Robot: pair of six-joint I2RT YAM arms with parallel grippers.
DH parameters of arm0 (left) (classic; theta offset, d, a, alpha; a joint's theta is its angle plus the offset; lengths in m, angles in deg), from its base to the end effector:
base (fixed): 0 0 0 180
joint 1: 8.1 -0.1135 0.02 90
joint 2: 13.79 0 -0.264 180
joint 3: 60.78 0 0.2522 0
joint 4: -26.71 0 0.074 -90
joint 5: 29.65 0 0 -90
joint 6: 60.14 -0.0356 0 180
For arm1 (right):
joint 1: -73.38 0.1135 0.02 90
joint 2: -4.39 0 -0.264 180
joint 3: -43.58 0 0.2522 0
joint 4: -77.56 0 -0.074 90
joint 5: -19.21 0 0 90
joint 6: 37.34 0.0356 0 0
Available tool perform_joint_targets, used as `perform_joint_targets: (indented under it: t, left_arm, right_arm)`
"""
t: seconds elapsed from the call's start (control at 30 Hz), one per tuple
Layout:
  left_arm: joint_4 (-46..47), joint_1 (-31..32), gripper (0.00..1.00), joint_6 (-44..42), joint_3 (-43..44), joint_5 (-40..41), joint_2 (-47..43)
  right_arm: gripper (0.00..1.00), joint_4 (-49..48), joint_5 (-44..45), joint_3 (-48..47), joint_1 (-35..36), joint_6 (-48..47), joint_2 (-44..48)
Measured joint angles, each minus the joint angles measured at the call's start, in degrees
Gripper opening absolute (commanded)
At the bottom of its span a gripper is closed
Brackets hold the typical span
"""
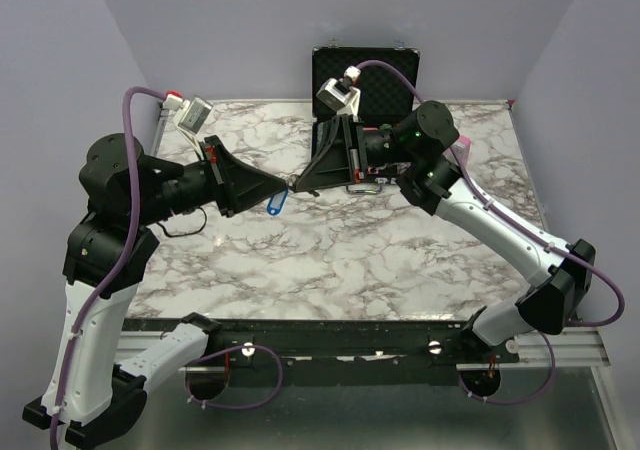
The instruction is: Remove the keys from the keyring
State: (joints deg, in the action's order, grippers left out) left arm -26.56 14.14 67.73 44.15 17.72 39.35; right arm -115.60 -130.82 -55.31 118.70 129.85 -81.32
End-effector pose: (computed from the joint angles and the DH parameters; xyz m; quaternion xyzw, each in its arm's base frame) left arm 0.0999 -0.0669 0.5203 0.1606 0.6955 -0.5510 0.4324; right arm 0.2087 0.2550 0.4750 -0.2833 0.5558 0.7719 0.1225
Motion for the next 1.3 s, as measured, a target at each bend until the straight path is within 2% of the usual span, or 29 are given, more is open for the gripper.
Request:
perform_joint_targets:
  t: [0.13, 0.4, 0.7, 1.2, 1.3]
  left_arm:
    - [-0.04, 0.0, 0.0, -0.2, 0.0, 0.04, 0.0]
    - [-0.02, 0.0, 0.0, 0.37, 0.0, 0.85, 0.0]
    - [0.87, 0.0, 0.0, 4.85, -0.83, 4.83, -0.9]
    - [3.63, 0.0, 0.0, 12.61, -3.15, 9.88, -2.49]
    - [4.04, 0.0, 0.0, 13.05, -3.23, 10.1, -2.69]
  right_arm:
    - [0.12, 0.59, 0.22, 0.0, 0.0, -0.39, 0.0]
    - [0.06, 1.27, 0.83, 0.0, 0.0, -0.87, 0.0]
    - [0.01, 1.97, 3.48, 0.0, 0.0, -2.29, 0.0]
    - [0.01, 3.54, 5.79, 0.63, 0.0, -4.02, 0.76]
    - [0.06, 3.72, 5.88, 0.87, 0.0, -4.28, 1.01]
